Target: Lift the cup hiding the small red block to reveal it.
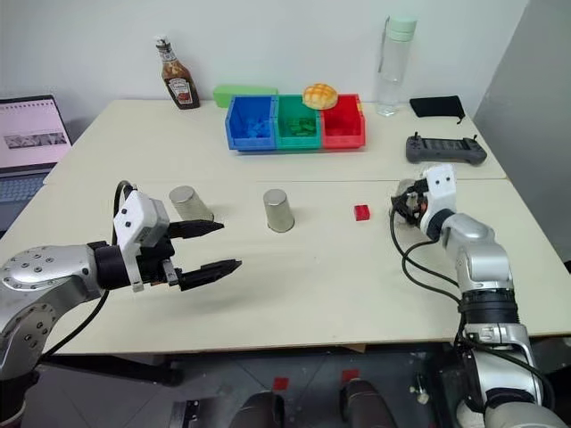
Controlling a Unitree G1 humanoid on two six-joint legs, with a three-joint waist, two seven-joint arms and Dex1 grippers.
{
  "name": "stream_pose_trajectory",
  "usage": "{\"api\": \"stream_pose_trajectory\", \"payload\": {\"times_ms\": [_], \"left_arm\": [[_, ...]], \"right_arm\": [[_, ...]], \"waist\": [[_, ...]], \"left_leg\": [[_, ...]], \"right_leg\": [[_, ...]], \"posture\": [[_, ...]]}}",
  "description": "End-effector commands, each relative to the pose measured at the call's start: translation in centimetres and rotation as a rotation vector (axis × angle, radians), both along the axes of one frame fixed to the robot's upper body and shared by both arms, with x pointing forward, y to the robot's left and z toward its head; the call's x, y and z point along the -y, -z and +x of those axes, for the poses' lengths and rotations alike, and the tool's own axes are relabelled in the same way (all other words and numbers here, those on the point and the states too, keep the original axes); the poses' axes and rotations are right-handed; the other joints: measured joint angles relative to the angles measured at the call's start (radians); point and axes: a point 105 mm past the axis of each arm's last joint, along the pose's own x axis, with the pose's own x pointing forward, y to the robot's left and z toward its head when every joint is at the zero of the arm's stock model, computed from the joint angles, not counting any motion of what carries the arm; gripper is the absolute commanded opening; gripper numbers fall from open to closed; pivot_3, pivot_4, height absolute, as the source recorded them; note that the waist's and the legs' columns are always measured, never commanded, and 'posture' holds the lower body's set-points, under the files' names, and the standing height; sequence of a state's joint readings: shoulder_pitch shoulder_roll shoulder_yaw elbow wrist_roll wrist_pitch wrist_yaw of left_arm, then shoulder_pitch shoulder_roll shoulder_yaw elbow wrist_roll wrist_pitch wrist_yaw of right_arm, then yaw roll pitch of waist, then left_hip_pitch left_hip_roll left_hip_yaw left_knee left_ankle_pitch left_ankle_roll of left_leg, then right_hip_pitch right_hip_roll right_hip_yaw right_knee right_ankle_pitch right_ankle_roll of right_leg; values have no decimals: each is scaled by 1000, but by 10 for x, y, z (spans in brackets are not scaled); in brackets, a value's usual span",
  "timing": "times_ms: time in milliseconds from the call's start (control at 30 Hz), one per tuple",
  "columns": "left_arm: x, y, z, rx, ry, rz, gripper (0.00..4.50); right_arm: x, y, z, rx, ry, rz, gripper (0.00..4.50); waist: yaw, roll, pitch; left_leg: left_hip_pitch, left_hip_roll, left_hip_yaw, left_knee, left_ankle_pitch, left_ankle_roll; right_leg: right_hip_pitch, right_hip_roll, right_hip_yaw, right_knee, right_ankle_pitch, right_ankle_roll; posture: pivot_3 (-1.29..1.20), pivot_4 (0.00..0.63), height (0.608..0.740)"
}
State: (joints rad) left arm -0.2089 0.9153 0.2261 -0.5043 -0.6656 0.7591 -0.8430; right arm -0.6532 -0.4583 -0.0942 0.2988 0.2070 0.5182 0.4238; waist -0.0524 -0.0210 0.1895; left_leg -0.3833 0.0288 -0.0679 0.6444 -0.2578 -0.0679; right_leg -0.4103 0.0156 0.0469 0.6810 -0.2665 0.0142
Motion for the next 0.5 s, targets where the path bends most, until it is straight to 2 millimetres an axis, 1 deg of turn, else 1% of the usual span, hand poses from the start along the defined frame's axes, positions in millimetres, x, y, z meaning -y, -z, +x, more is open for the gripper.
{"api": "stream_pose_trajectory", "payload": {"times_ms": [33,133,200,267,333,367,400,500], "left_arm": [[5,-6,2,29,25,5,4500],[6,-6,3,28,28,7,4500],[6,-6,3,28,29,8,4500],[5,-7,4,31,24,3,4500],[4,-9,6,41,4,-17,4500],[4,-10,7,44,-3,-25,4500],[2,-10,8,49,-19,-25,4500],[-7,-7,9,49,-68,3,4500]], "right_arm": [[3,-1,7,23,51,-34,2659],[3,8,8,-14,59,-22,2659],[7,4,9,-17,82,42,3367],[7,-10,10,30,85,127,3792],[7,-26,8,92,68,193,4362],[7,-30,8,109,65,205,4470],[11,-37,6,145,71,195,4470],[8,-61,-9,258,-9,157,4470]], "waist": [[-1,0,0],[-2,0,0],[-5,0,0],[-5,0,0],[-4,0,0],[-4,0,0],[-3,0,0],[-3,0,0]], "left_leg": [[0,0,0,0,0,0],[0,0,0,0,0,0],[0,0,0,0,0,0],[1,0,1,0,0,0],[0,0,0,0,0,0],[0,0,0,0,0,0],[0,0,0,0,0,0],[-1,0,0,0,0,0]], "right_leg": [[0,0,0,0,0,0],[0,0,0,0,0,0],[0,0,0,0,0,0],[0,0,0,0,0,0],[0,0,0,0,0,0],[0,0,0,0,0,0],[0,0,0,0,0,0],[0,0,0,0,0,0]], "posture": [[0,150,740],[0,150,740],[0,150,740],[0,150,740],[0,150,740],[0,150,740],[0,150,740],[0,150,740]]}}
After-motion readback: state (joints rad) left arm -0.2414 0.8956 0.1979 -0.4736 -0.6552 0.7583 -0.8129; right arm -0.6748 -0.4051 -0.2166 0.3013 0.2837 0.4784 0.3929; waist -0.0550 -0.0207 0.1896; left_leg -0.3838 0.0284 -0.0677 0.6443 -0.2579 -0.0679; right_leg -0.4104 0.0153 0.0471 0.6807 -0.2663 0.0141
